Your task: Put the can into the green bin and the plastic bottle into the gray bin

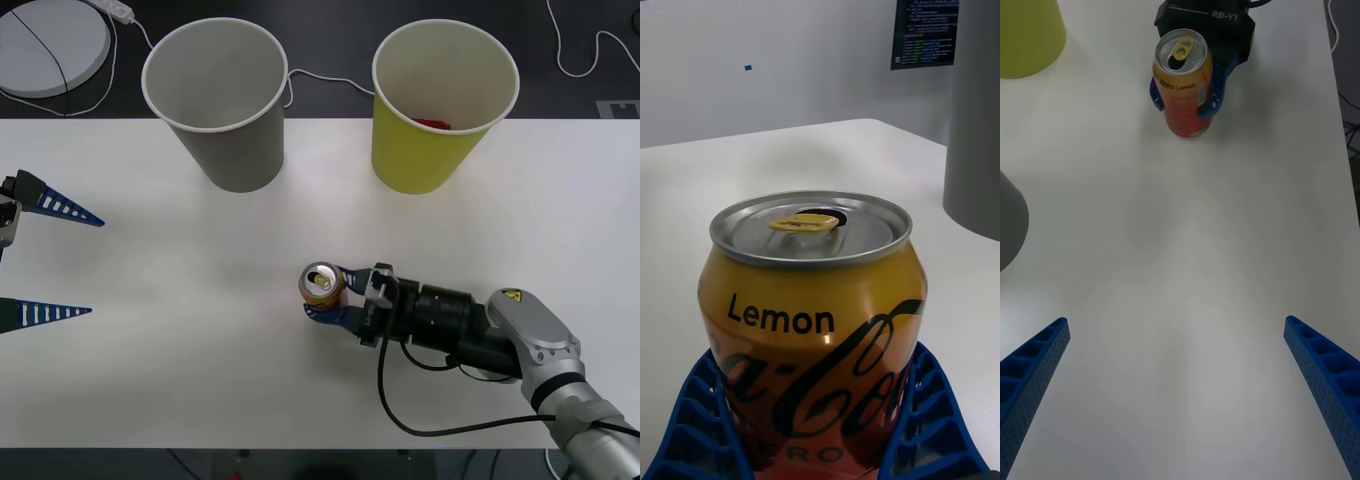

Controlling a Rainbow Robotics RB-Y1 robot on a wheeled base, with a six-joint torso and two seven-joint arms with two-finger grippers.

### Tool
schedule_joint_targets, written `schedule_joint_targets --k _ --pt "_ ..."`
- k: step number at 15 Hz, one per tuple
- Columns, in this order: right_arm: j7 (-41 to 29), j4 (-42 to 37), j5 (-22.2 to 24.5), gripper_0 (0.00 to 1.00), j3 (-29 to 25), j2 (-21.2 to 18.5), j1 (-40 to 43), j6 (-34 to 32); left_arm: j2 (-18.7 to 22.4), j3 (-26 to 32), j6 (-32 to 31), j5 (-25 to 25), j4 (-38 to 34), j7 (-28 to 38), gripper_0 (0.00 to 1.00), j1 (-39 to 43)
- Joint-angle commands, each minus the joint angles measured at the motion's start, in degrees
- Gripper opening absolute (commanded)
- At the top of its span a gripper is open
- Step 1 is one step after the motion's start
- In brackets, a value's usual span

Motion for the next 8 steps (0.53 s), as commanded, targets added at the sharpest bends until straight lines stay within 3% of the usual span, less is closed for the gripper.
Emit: schedule_joint_targets --k 1,8 --pt "-5.36 -3.58 2.63 0.00 0.00 -2.06 0.16 -0.26 0.00 0.00 0.00 0.00 0.00 0.00 1.00 0.00" --pt "-29.18 -26.43 13.00 0.00 -3.08 -11.46 9.13 0.97 0.00 0.00 0.00 0.00 0.00 0.00 1.00 0.00"
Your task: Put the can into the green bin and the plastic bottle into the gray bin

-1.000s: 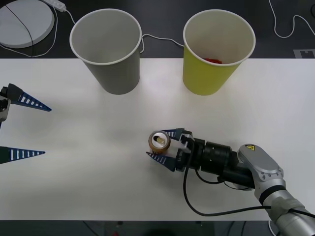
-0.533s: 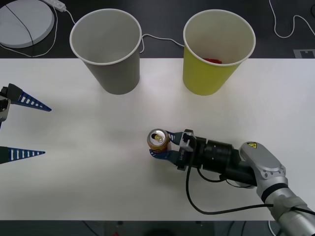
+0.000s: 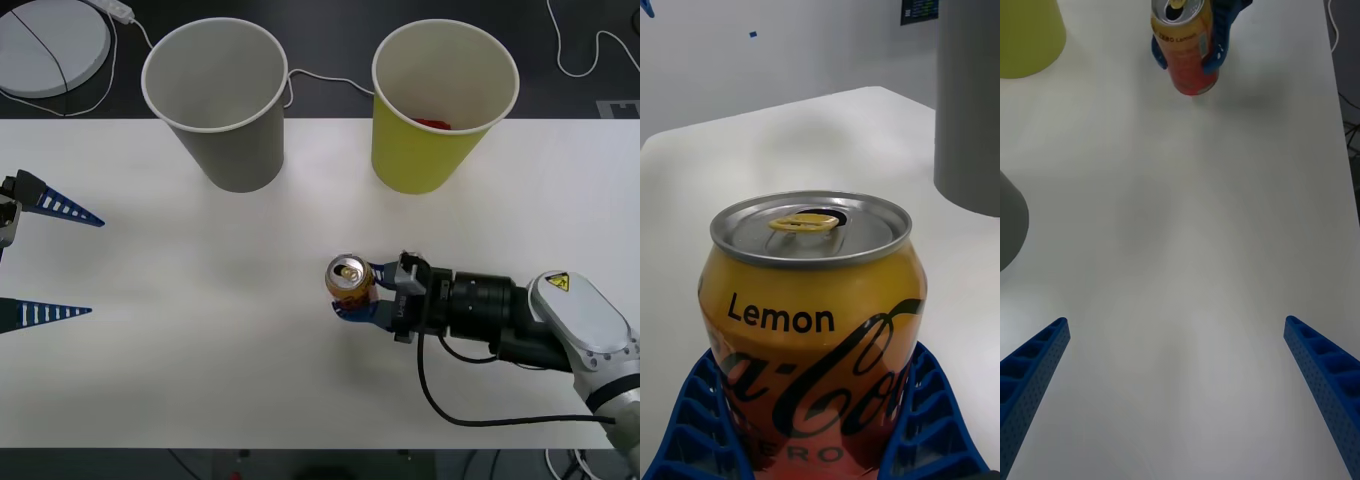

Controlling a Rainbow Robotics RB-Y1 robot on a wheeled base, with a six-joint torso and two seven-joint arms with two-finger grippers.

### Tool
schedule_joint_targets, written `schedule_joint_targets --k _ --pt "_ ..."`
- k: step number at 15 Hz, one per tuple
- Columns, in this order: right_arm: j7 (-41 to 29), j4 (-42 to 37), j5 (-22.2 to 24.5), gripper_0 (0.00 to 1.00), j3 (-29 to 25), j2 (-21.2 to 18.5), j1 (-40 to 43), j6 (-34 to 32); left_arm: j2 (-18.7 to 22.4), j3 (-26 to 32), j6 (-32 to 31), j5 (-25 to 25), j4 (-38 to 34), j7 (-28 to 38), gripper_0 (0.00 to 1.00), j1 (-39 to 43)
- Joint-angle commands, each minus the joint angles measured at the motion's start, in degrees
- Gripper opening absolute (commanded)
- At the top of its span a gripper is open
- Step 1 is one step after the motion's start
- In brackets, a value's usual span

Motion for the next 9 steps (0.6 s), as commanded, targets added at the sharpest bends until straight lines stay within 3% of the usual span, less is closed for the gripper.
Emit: schedule_joint_targets --k 1,9 --pt "-9.58 -9.71 4.76 0.00 -2.83 -3.34 4.65 0.22 0.00 0.00 0.00 0.00 0.00 0.00 1.00 0.00" --pt "-42.19 -31.07 18.39 0.00 -13.37 -10.90 12.65 -0.31 0.00 0.00 0.00 0.00 0.00 0.00 1.00 0.00"
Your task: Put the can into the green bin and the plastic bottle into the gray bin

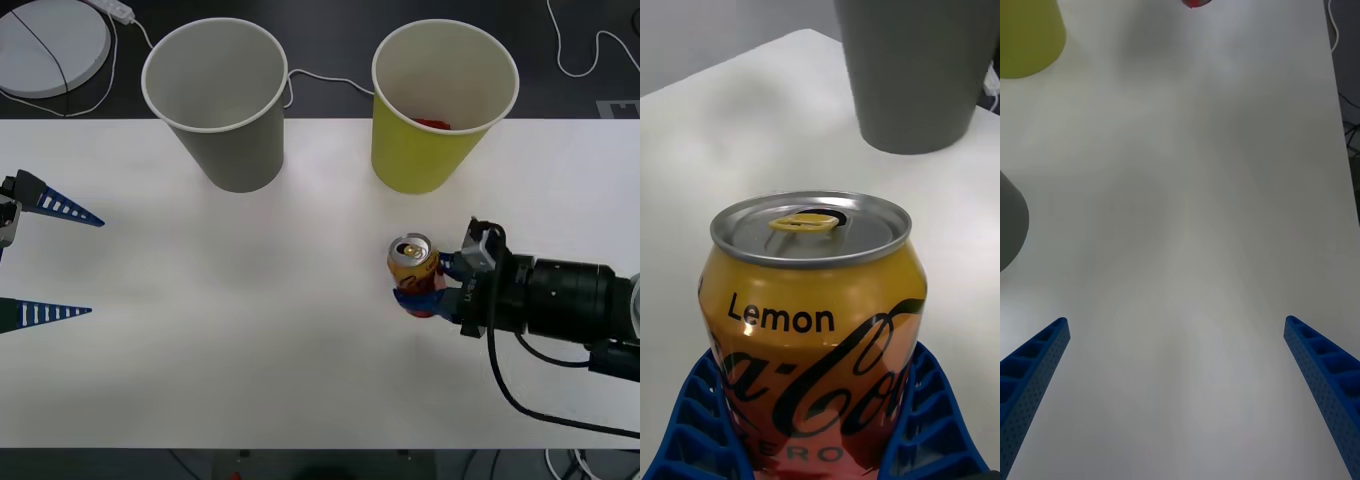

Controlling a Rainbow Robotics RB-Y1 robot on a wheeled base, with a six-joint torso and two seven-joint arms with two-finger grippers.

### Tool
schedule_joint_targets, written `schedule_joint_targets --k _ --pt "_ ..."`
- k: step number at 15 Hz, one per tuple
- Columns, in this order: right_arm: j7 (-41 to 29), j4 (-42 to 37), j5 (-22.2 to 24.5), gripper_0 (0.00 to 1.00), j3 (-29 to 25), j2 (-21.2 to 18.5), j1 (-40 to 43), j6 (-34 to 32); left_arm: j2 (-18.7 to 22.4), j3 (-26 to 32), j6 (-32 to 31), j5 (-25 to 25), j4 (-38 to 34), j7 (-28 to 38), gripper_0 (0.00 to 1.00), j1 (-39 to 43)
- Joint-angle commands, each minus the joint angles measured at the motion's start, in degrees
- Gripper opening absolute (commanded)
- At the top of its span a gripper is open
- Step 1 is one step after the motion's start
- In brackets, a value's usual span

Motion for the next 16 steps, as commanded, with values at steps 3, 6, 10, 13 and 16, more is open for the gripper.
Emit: schedule_joint_targets --k 3,6,10,13,16 --pt "-18.75 -7.71 6.26 0.00 -7.69 -3.88 0.85 -5.08 0.00 0.00 0.00 0.00 0.00 0.00 1.00 0.00" --pt "-30.00 -11.93 7.31 0.00 -12.96 -8.10 0.85 -10.36 0.00 0.00 0.00 0.00 0.00 0.00 1.00 0.00" --pt "-41.52 -14.74 5.82 0.00 -17.71 -15.30 0.77 -13.87 0.00 0.00 0.00 0.00 0.00 0.00 1.00 0.00" --pt "-48.20 -14.74 0.63 0.00 -20.17 -22.86 0.77 -14.22 0.00 0.00 0.00 0.00 0.00 0.00 1.00 0.00" --pt "-52.33 -14.65 -1.57 0.00 -22.81 -26.99 0.41 -14.84 0.00 0.00 0.00 0.00 0.00 0.00 1.00 0.00"
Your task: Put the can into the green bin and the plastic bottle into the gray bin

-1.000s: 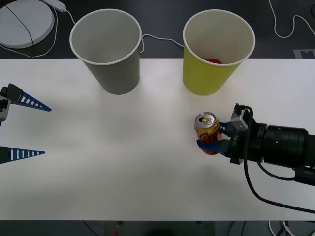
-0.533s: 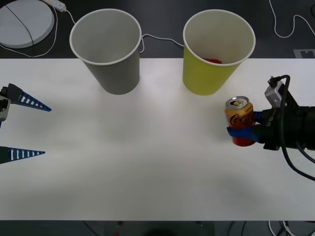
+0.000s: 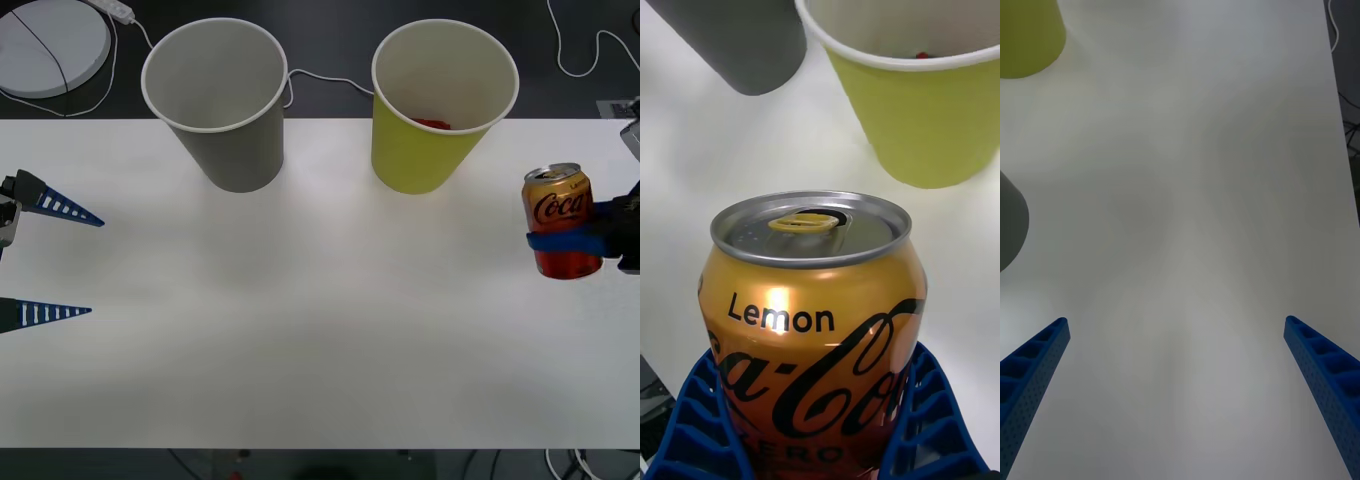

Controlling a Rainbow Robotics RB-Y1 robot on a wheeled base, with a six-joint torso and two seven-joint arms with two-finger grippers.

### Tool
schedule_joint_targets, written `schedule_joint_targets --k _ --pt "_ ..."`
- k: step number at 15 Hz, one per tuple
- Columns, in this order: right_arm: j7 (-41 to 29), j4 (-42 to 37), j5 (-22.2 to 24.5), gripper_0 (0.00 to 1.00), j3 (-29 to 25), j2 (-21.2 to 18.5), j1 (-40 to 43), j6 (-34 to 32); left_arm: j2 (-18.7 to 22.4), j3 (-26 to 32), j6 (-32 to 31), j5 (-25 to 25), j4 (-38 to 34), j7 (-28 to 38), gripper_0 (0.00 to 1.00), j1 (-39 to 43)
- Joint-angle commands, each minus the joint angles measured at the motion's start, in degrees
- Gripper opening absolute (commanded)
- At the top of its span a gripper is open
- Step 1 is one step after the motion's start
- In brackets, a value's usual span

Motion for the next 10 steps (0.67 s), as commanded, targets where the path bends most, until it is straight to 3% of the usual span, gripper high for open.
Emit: schedule_joint_targets --k 1,6,8,10 --pt "-3.42 0.63 -0.80 0.00 -2.67 -3.22 -1.06 -1.17 0.00 0.00 0.00 0.00 0.00 0.00 1.00 0.00" --pt "-3.42 9.16 -1.15 0.00 -2.76 -7.70 -12.58 -11.01 0.00 0.00 0.00 0.00 0.00 0.00 1.00 0.00" --pt "-3.42 11.88 -1.15 0.00 0.05 -8.58 -18.73 -14.35 0.00 0.00 0.00 0.00 0.00 0.00 1.00 0.00" --pt "-3.42 16.01 -0.98 0.00 6.38 -9.64 -27.25 -15.05 0.00 0.00 0.00 0.00 0.00 0.00 1.00 0.00"
